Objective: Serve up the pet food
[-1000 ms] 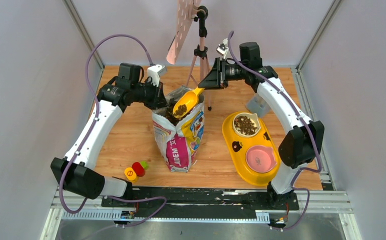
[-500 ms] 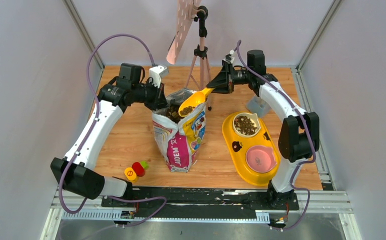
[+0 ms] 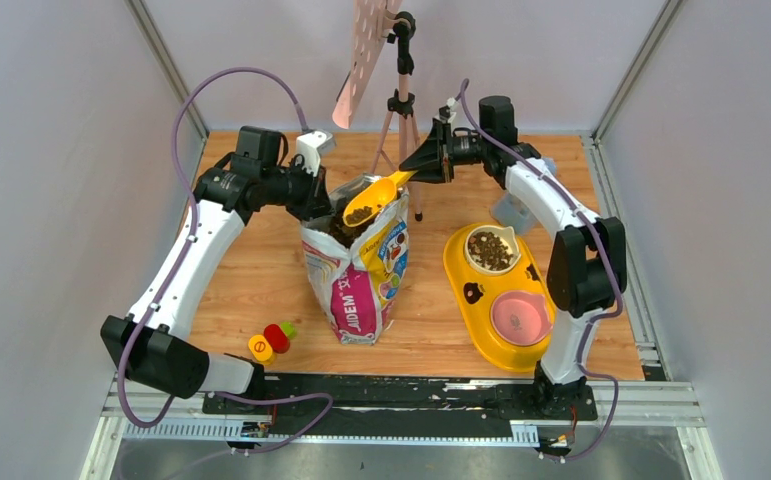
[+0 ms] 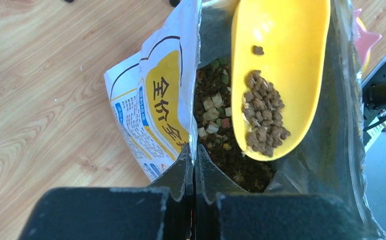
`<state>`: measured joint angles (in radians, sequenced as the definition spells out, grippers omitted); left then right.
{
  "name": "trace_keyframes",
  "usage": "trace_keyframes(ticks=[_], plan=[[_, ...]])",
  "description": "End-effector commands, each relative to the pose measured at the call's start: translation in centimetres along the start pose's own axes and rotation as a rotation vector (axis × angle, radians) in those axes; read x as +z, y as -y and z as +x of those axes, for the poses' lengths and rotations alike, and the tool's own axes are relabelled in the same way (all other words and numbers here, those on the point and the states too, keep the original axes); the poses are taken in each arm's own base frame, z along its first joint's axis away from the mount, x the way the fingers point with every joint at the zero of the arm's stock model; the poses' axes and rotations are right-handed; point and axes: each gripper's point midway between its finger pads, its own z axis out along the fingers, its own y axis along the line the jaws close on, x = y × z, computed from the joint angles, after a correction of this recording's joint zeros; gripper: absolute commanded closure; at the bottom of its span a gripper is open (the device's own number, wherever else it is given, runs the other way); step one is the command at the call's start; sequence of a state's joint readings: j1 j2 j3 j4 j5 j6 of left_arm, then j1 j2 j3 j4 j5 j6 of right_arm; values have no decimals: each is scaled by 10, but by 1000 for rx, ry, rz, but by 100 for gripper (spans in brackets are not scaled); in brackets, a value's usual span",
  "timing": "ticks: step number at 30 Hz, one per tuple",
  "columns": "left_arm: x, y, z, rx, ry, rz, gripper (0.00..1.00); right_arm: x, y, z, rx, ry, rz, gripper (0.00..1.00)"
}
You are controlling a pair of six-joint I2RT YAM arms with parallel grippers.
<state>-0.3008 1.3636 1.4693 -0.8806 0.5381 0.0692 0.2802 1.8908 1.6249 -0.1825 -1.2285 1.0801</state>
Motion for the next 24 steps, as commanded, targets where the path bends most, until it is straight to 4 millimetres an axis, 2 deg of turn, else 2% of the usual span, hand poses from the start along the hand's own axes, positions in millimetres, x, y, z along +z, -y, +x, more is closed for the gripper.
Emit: trace_keyframes(ticks=[1,4,7,10,13,18,24], plan=[[-23,13,-45,130,150,12,100,7,-6,-32,-40,104,28,100],[-19,9,-40,136,120,10,100,18,-14,-35,-68,73,9,100],[-21,5,-40,165,105,-11,100,9,-17,-28,-55,30,-21,100],[-24,4,-43,192,109,-25,100,-10,-3,-29,3,55,-18,100],[-25,2,-44,196,112,-34,100,-10,8,-27,49,31,-20,100],[-26,3,-43,198,107,-32,100,-19,-15,-24,-17,-11,-67,100],[-25,4,-38,194,99,-29,100,-44,-23,-22,-44,9,-85,100]])
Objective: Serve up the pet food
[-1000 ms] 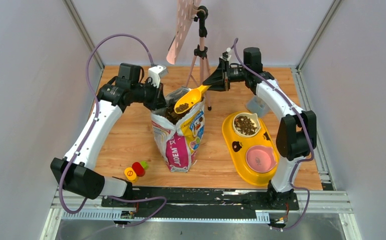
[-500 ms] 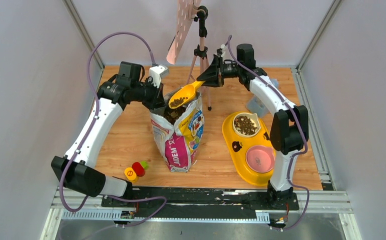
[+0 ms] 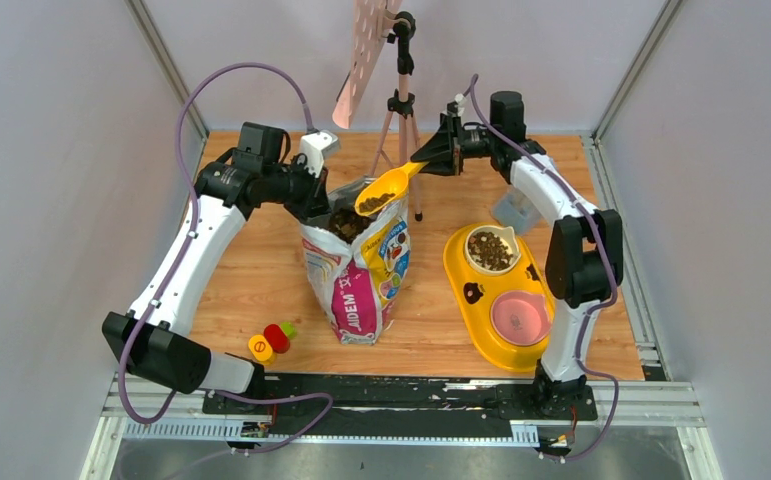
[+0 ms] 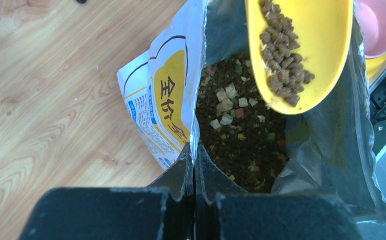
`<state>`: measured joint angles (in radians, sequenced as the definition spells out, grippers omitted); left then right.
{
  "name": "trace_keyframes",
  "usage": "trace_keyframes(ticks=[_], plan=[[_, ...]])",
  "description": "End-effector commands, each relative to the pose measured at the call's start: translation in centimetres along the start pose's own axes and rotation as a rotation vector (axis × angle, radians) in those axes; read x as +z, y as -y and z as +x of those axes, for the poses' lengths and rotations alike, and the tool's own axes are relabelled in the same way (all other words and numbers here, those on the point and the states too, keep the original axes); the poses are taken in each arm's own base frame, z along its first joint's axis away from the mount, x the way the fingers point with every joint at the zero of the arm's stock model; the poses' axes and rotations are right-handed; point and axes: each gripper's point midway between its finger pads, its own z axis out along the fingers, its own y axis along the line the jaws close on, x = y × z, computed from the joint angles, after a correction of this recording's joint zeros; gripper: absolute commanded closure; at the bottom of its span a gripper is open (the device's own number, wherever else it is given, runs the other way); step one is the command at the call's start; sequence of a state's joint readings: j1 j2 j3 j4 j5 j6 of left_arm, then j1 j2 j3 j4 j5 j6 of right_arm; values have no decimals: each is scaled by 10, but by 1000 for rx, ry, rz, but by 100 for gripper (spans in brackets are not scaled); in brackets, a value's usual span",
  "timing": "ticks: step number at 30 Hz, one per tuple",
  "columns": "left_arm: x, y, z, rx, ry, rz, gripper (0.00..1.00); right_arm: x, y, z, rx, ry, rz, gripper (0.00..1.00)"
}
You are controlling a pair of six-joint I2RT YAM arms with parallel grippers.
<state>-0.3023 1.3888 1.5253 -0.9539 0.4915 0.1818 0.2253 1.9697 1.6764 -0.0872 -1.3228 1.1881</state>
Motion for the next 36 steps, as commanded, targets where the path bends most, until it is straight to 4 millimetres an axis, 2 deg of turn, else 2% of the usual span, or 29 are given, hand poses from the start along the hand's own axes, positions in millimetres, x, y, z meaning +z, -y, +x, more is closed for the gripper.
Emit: trace_keyframes(ticks=[1,3,4,6,8,16,17,23,31,34,36], plan=[[-22,8,-40,96,146,1,100,-29,-27,3,-93,34,-32,100],[-22,9,-39,95,148,2,100,-38,-29,5,-94,46,-33,100],[-22,5,-57,133,218,-14,100,-42,-30,7,-97,52,-34,100],[-21,9,-39,96,156,4,100,-51,-33,10,-104,67,-35,100],[-21,10,-35,86,145,9,100,-63,-38,12,-120,92,-36,100],[-25,14,-40,84,168,17,100,-96,-43,30,-153,151,-34,100],[-25,14,-40,83,169,16,100,-109,-43,29,-155,179,-32,100],[-30,19,-43,81,185,25,100,-152,-43,53,-219,244,-33,100],[-34,24,-38,75,197,32,100,-206,-14,100,-280,222,-73,100],[-35,27,-36,68,200,41,100,-223,-5,110,-219,265,-142,100],[-36,28,-35,66,202,42,100,-237,1,112,-237,324,-173,100]])
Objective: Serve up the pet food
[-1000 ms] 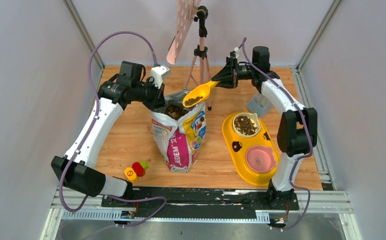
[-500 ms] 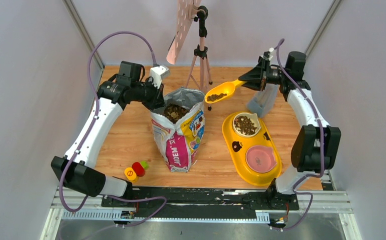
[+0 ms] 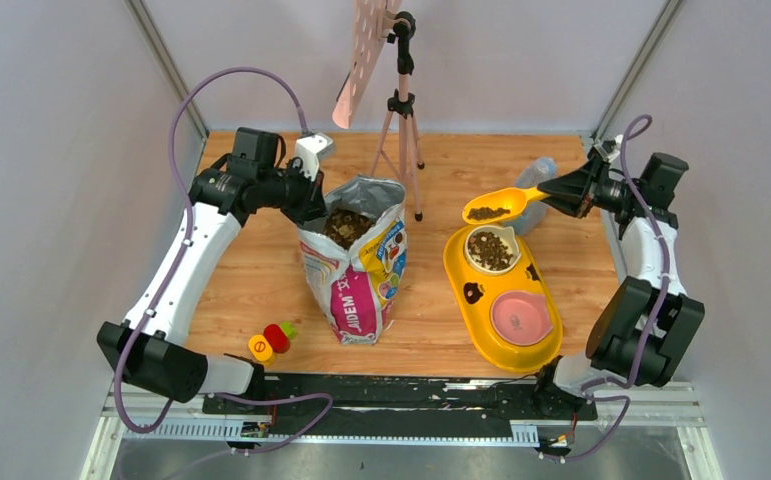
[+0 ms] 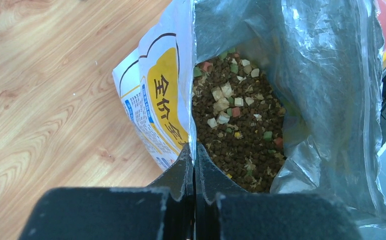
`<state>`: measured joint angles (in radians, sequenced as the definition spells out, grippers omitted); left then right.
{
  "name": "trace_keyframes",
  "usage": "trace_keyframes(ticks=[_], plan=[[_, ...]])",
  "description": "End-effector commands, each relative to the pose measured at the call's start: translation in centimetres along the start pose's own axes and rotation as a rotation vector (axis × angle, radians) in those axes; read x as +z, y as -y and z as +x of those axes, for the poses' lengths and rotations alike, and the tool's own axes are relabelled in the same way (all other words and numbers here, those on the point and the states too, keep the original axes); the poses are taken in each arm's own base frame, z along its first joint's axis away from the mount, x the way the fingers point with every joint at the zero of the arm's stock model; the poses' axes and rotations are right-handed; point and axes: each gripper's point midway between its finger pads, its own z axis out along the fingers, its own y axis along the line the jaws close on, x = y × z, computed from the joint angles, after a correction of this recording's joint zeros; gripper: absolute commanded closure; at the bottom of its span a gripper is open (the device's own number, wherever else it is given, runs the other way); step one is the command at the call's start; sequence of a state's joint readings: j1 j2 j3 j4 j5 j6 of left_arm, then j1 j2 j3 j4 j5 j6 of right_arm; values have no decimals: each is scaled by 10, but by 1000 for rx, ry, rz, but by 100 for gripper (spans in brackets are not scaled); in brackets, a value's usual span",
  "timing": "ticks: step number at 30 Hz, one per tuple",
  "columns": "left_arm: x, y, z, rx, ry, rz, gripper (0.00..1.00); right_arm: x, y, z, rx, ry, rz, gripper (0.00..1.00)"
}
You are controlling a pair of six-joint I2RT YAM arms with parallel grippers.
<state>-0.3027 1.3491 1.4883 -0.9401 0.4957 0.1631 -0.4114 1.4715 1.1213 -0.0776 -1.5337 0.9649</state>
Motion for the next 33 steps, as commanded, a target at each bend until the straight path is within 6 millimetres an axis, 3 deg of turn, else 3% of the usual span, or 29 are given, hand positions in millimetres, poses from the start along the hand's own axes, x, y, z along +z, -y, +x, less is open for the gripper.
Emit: trace_keyframes(ticks=[1,12,26,33], plan=[[-31,24,-38,75,186,45,100,-36,-13,34,-45,-83,-185,100],[-32,24,-36,75,181,39,100,-74,15,24,-39,90,-178,100],[-28,24,-30,68,167,47,100,-88,43,11,-74,217,-83,100],[-28,24,-28,69,161,47,100,-92,68,-10,-111,292,60,100]])
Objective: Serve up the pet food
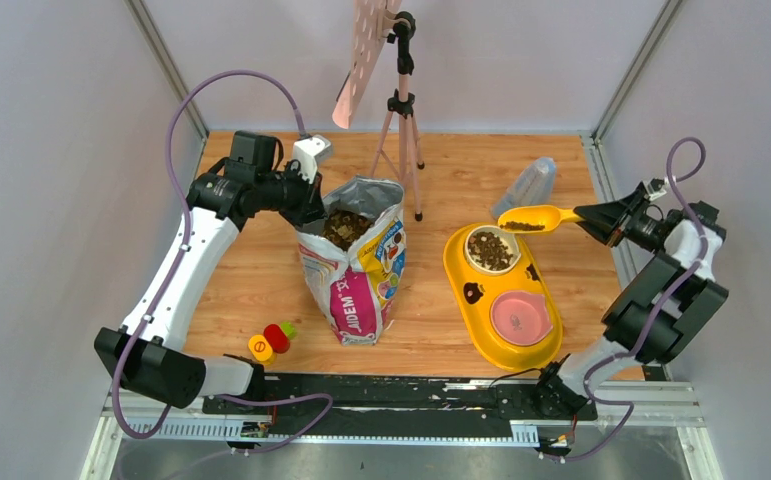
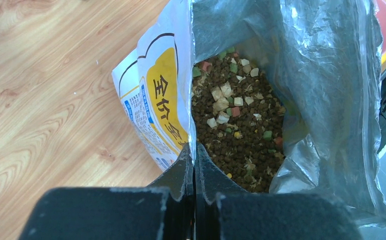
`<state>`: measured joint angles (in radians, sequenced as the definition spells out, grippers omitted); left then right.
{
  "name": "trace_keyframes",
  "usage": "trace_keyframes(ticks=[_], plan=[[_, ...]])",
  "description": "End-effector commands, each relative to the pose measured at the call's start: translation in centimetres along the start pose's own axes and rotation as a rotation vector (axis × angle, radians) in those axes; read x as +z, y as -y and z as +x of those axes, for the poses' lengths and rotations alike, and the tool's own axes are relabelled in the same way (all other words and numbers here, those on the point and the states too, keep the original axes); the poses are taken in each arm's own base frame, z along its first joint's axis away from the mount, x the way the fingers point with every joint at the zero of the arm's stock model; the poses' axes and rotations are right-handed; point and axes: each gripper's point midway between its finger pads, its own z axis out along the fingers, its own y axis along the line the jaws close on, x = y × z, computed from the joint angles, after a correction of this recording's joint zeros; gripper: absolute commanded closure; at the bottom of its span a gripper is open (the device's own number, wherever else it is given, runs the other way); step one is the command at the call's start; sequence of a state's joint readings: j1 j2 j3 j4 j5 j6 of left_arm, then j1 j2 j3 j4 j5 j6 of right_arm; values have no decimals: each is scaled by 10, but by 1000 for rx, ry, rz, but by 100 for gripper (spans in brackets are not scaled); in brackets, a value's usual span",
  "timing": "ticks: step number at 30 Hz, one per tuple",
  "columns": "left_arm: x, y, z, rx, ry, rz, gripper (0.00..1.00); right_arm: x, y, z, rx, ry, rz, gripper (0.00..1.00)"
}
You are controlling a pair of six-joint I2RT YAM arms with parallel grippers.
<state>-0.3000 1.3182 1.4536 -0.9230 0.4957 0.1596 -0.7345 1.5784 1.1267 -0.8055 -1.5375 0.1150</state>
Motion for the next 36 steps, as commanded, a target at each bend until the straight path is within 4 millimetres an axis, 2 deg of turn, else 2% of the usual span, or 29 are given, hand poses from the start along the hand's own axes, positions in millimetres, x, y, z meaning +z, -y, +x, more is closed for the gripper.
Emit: trace_keyframes(ticks=[1,5,13,23,36], plan=[[-24,22,-32,67,149,52,100,-5,4,-5,-61,4,-15,100],[-22,22,-30,60,144,55,100,-16,21,-7,-60,26,16,100],[-22,22,-28,57,134,55,100,-21,42,6,-126,-33,92,100],[-19,21,-28,47,127,63,100,-39,69,15,-168,-94,202,100],[-14,19,-25,41,118,68,100,-57,96,50,-246,-265,341,100]])
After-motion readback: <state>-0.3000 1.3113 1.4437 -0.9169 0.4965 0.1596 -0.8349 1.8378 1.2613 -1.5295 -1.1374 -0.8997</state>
